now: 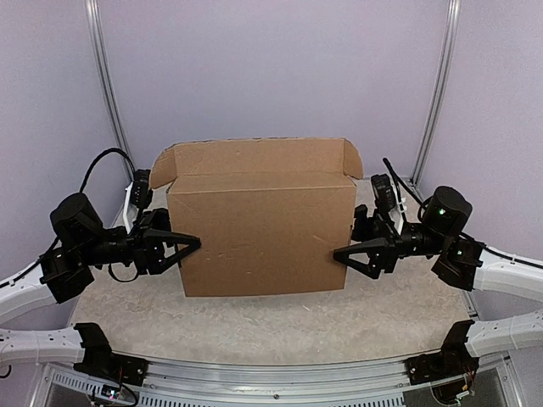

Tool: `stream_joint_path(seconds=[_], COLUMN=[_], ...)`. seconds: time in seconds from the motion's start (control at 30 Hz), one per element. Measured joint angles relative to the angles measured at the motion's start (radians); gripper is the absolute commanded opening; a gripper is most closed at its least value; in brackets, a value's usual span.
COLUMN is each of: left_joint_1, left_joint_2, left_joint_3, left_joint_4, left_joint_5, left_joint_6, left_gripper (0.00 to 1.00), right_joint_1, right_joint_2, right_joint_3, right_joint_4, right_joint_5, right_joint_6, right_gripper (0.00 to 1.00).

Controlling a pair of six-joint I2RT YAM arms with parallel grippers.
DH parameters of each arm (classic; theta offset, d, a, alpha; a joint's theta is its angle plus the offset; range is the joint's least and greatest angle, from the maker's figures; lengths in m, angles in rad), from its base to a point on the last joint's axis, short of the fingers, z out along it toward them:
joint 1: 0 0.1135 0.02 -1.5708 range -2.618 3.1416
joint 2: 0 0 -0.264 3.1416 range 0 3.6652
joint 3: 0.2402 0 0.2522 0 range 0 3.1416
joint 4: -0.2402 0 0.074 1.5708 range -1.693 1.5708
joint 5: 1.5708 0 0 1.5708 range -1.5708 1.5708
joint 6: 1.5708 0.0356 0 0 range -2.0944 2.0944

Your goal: Fold the paper box

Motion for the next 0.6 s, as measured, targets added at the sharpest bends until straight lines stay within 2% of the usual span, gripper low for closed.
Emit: stream_joint_path(seconds=[0.37, 0.53, 0.6], left_joint_1=[-0.004, -0.004, -0.003], left_joint_2=[-0.002, -0.006, -0.010], left_joint_3=[0.000, 0.000, 0.000], left_joint_4=[0.019, 0.017, 0.014], left_joint_5=[0.017, 0.016, 0.015], left_joint_6=[0.004, 0.011, 0.013], left_gripper=[0.04, 0.06, 0.12], right_joint_1=[0.000, 0.000, 0.000], right_joint_2=[0.022, 0.027, 0.031], right_joint_3=[0.035, 0.036, 0.039], right_joint_4=[0.031, 0.037, 0.040], right_joint_5=[-0.023, -0.028, -0.030], right_joint_6=[0.033, 0.053, 0.056], right_gripper=[0.60, 0.34, 0.29])
